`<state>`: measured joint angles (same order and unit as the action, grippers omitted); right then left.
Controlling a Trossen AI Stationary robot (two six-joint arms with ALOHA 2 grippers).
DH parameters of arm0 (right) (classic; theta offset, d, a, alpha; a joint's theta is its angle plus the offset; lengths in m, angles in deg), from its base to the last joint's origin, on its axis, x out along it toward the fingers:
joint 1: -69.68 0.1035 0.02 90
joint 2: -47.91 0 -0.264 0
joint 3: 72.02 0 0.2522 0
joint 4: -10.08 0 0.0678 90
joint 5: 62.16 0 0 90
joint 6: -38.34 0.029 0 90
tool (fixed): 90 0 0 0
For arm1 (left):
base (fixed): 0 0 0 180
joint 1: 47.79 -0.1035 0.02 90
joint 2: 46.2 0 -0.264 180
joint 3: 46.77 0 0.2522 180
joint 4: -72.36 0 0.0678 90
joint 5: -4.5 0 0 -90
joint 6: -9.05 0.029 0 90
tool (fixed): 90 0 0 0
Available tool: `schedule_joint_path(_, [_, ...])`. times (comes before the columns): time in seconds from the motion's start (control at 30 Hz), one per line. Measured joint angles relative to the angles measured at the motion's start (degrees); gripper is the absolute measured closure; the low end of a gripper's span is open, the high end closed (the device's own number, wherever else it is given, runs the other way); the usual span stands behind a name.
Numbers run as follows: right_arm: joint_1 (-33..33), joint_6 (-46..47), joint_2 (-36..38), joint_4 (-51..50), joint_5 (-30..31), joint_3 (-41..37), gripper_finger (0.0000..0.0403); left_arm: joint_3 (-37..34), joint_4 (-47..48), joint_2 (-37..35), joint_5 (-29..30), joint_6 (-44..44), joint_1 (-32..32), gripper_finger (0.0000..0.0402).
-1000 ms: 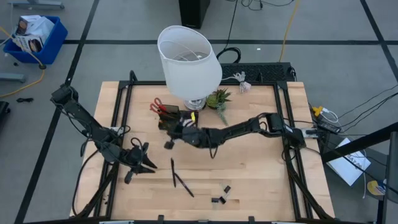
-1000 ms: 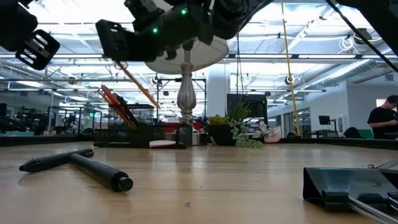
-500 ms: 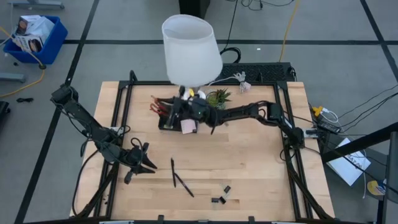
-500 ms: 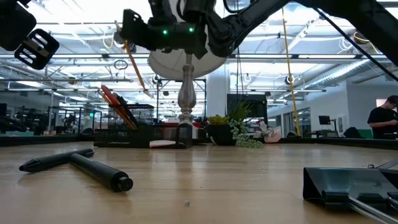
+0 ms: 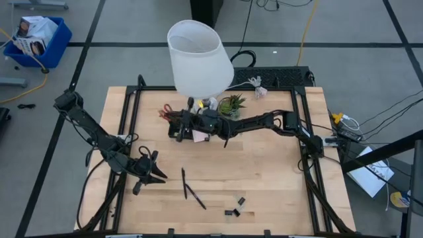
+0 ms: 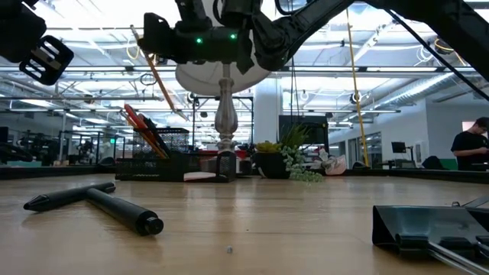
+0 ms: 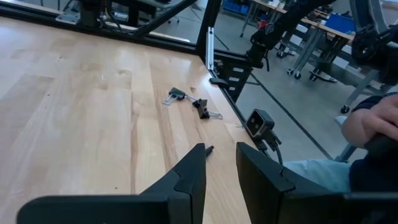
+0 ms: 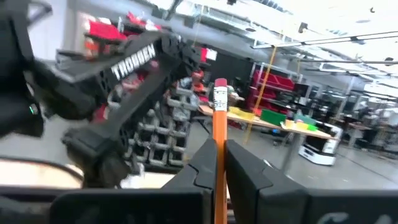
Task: Pick and place office supplies into organizer
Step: Put the orange pencil into the black desk organizer
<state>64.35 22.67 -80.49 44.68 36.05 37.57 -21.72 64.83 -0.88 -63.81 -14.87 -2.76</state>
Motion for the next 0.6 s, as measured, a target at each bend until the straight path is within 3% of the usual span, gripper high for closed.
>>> schedule_joint_path(0.23, [0.83,2.62,-1.36,3.15,-1.42,0.0,0.0388,0.0,0.04,-0.02,1.33,1.85,0.0,0.0309])
schedule_joint_path(0.37, [2.89,0.65,-2.97,4.81,2.41,-0.02,0.0388,0.0,0.04,0.0,1.36,2.85,0.0,0.0309])
schedule_joint_path(0.6, [3.9,1.35,-4.73,10.0,2.49,-0.02,0.0388,0.0,0.08,0.0,1.42,3.25,0.0,0.0309])
